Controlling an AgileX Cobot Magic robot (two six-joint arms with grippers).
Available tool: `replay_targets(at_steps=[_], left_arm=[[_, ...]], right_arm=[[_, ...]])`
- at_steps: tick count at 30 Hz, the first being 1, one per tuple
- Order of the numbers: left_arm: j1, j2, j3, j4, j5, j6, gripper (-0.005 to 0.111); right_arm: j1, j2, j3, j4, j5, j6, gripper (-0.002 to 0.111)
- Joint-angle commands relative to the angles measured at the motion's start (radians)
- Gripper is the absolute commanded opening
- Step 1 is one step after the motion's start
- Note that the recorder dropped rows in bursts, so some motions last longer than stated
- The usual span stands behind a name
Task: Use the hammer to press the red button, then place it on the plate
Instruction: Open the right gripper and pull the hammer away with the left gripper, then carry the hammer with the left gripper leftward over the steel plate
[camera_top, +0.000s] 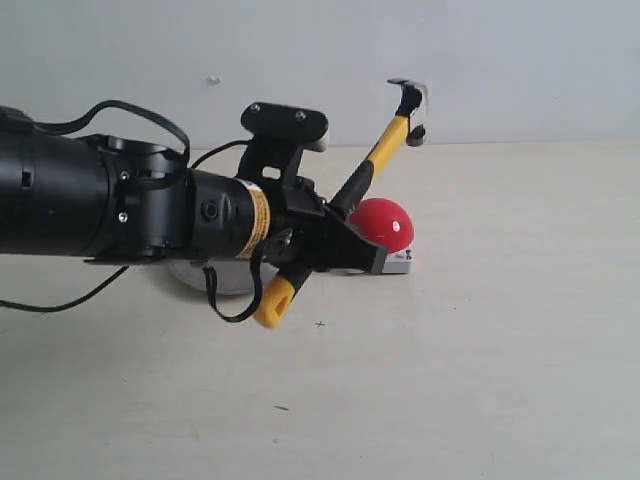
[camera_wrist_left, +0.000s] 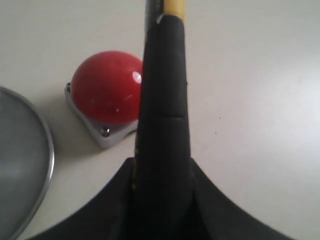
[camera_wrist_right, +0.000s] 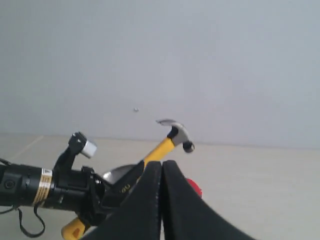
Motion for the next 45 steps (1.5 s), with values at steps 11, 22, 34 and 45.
replay_targets(at_steps=[11, 22, 34, 45], left_arm=[[-0.010, -0.146, 0.112, 0.007, -0.062, -0.014, 0.000], [-0.010, -0.146, 0.151, 0.005, -0.078, -0.018, 0.000], [-0.010, -0.143, 0.171, 0.005, -0.062, -0.018, 0.000], [-0.005, -0.143, 0.156, 0.003, 0.002, -0.018, 0.000]], right_arm=[[0.001, -0.257, 0.304, 0.155, -0.303, -0.115, 0.000], [0.001, -0.257, 0.598, 0.117, -0.577, -0.119, 0.000], [0.001, -0.257, 0.663, 0.113, -0.516, -0.119, 0.000], [0.001, -0.257, 0.663, 0.126, -0.383, -0.112, 0.000]])
